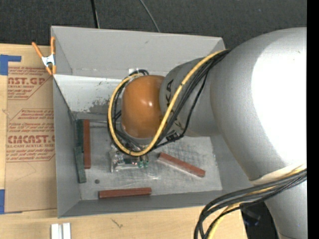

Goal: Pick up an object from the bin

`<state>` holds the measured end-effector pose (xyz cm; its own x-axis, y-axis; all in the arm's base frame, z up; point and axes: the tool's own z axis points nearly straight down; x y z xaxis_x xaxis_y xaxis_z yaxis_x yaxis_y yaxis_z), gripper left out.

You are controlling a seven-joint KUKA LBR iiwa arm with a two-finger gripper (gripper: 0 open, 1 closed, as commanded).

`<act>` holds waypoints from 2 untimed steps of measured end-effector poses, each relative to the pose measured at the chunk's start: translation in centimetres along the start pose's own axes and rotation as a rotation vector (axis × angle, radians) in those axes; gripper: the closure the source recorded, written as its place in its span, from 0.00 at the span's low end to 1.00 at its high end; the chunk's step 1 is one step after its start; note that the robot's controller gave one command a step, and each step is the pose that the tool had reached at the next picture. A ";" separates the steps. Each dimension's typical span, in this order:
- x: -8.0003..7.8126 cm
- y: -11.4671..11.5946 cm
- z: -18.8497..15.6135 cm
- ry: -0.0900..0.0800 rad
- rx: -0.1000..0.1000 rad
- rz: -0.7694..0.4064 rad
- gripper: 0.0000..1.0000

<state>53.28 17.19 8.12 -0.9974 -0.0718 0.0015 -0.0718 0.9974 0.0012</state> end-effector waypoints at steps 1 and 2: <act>-1.9 -0.1 -20.4 -0.002 0.002 -0.021 1.00; -2.0 -0.1 -21.0 -0.005 0.000 -0.021 1.00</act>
Offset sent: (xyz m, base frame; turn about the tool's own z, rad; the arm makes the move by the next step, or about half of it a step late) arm 0.0000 0.0000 0.0000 0.0000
